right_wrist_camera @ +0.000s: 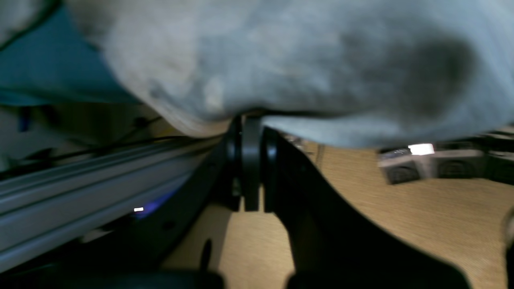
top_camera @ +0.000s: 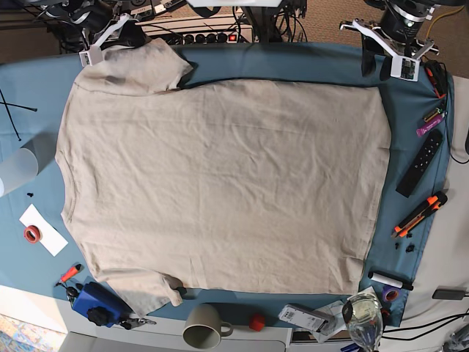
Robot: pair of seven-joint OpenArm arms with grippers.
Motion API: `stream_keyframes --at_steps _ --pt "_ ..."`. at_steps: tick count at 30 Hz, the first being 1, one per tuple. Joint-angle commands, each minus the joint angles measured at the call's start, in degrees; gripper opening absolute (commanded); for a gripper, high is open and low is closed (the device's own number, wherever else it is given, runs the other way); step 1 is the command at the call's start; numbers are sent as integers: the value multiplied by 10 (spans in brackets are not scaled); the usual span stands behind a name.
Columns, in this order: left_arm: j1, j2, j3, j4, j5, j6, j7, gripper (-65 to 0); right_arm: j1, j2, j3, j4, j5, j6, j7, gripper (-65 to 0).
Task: Fold the T-shirt properly
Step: 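Lower both grippers toward the shirt's collar-side corners, then grasp the shirt's collar-side edge with both grippers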
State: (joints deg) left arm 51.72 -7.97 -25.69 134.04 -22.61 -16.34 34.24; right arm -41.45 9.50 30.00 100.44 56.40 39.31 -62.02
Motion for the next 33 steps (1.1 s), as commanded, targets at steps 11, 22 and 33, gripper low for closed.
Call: stream_keyframes --at_steps 11,22,33 --pt "0 -3 -3 10 -6 0 -58 -439 -33 0 113 8 101 7 -32 -650" --pt "-64 -3 -3 10 -5 14 -53 -438 -33 0 139 8 117 7 -53 -650" --pt "-100 -3 -2 -20 -14 19 -52 -334 -33 0 139 8 117 7 -53 -650"
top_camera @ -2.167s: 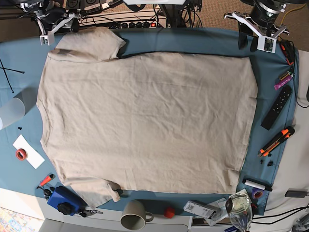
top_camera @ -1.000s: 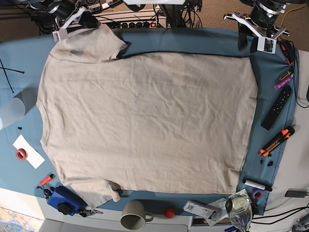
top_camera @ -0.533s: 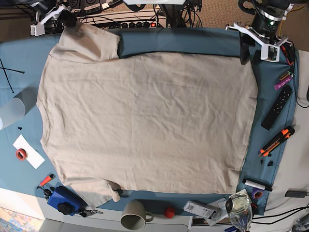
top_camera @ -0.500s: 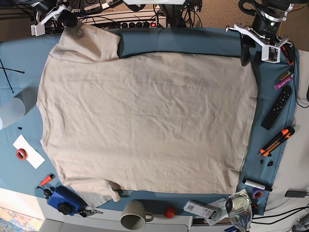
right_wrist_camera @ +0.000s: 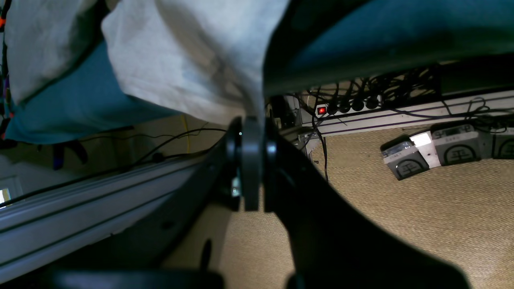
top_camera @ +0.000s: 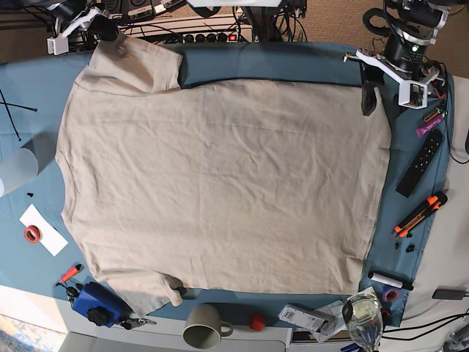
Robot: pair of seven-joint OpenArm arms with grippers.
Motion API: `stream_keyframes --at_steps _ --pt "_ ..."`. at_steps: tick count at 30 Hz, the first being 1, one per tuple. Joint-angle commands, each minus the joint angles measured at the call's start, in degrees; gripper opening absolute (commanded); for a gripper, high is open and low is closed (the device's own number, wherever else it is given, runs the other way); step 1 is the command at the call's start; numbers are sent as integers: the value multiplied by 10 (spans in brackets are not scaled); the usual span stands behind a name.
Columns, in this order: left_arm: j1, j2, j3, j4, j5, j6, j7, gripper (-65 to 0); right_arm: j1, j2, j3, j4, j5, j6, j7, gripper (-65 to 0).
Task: Fold the T-shirt properly
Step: 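Grasp the shirt's collar-side edge with both grippers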
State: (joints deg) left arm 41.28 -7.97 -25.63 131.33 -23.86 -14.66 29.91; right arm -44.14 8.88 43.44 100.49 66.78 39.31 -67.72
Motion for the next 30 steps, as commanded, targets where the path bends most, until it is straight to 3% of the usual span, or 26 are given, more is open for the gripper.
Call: stream_keyframes --at_steps 1,14,19,23,30 --pt "-2 -3 -3 -8 -9 13 -8 -334 -6 6 4 8 13 7 4 -650" --pt "-107 24 -5 -187 -7 33 18 -334 -6 6 4 8 13 7 -13 -650" --pt "-119 24 -43 -199 12 83 19 -334 -6 6 4 8 13 7 -16 -650" --pt "-119 24 -89 -199 -75 64 81 -334 -6 6 4 8 13 7 -17 -650" --pt "-123 24 -90 -237 -129 26 79 -334 -6 6 4 8 13 7 -17 -650"
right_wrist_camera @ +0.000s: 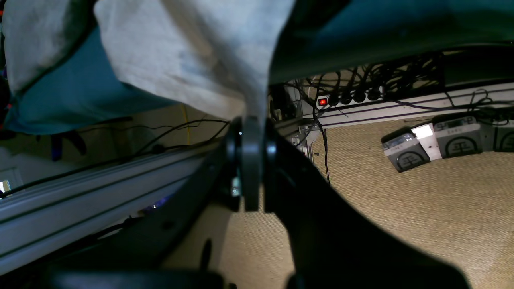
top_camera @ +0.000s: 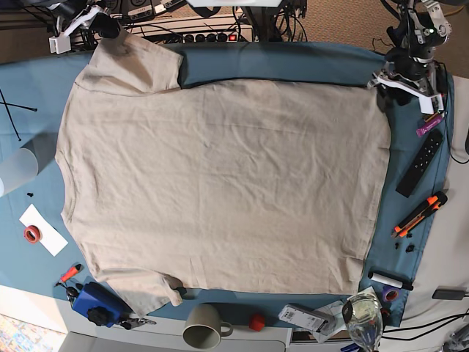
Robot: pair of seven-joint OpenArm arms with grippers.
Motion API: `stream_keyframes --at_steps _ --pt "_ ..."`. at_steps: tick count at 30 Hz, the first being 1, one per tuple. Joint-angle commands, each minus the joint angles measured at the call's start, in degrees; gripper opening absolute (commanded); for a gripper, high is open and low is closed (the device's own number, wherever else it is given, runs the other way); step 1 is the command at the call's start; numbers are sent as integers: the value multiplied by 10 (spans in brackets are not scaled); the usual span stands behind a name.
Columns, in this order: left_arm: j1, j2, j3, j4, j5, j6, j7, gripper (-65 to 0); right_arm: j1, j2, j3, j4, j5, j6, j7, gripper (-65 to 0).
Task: Fold the T-shirt properly
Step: 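Grasp the shirt's collar-side edge with both grippers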
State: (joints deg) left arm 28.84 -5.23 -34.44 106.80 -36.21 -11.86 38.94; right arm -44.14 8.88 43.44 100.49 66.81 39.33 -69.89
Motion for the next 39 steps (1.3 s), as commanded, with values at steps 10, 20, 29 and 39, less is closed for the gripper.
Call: stream_keyframes --at_steps 10,20,29,39 --pt "-24 -3 -2 -72 -81 -47 45 -335 -6 6 4 8 13 7 4 -650" --pt "-20 -3 -2 -73 -106 -45 91 -598 12 7 4 8 11 7 9 -650" --pt "-14 -4 -3 -52 -105 -46 127 -650 39 6 5 14 11 7 7 -650" --pt "54 -4 -3 58 -101 -46 125 -650 -3 4 66 103 14 7 3 -650"
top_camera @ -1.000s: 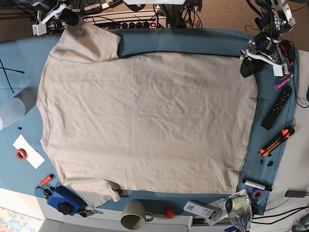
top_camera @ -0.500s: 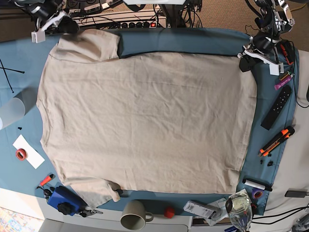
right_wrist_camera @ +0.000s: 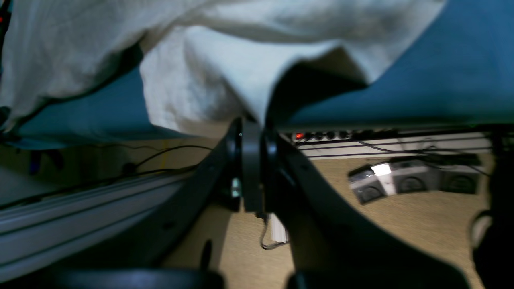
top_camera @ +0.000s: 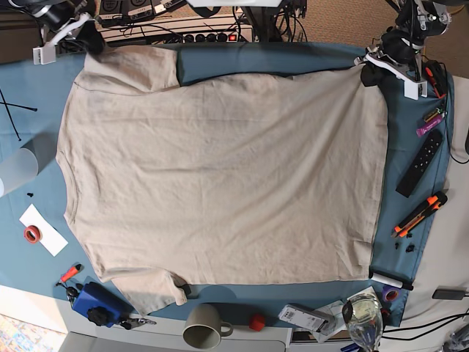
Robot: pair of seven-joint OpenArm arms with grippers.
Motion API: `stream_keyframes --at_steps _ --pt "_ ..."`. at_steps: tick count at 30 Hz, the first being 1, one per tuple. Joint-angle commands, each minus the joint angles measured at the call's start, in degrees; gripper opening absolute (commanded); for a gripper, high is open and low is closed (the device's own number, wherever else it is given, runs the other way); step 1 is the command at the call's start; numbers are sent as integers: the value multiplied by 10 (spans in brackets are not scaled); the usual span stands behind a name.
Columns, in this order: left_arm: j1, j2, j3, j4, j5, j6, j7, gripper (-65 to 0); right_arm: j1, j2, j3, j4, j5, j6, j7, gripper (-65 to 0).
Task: Fold the T-shirt properly
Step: 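Grasp the shirt's collar-side edge with both grippers, then lift the collar edge and fold it over toward the hem with both grippers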
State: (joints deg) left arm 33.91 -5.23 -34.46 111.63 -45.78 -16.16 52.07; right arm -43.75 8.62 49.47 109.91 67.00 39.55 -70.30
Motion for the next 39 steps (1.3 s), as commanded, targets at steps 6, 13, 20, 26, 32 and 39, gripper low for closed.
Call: stream_keyframes --at_steps 6,13,20,26,32,39 --pt "7 -10 -3 30 42 -2 -6 -650 -33 7 46 12 56 4 -12 -650" --pt "25 -26 -24 34 42 -2 15 -650 -49 4 66 12 96 4 -46 -650" --pt "53 -35 -109 61 -12 -4 15 -650 -37 -4 90 12 99 4 -43 -650" --pt "50 -40 -110 61 -18 -5 0 -650 2 -3 87 12 67 4 -43 -650" --pt "49 -40 -110 61 -19 -5 -18 -650 28 -2 83 12 45 4 -19 -650" --pt "43 -53 -71 61 0 -4 -25 -650 65 0 82 11 8 4 -7 -650"
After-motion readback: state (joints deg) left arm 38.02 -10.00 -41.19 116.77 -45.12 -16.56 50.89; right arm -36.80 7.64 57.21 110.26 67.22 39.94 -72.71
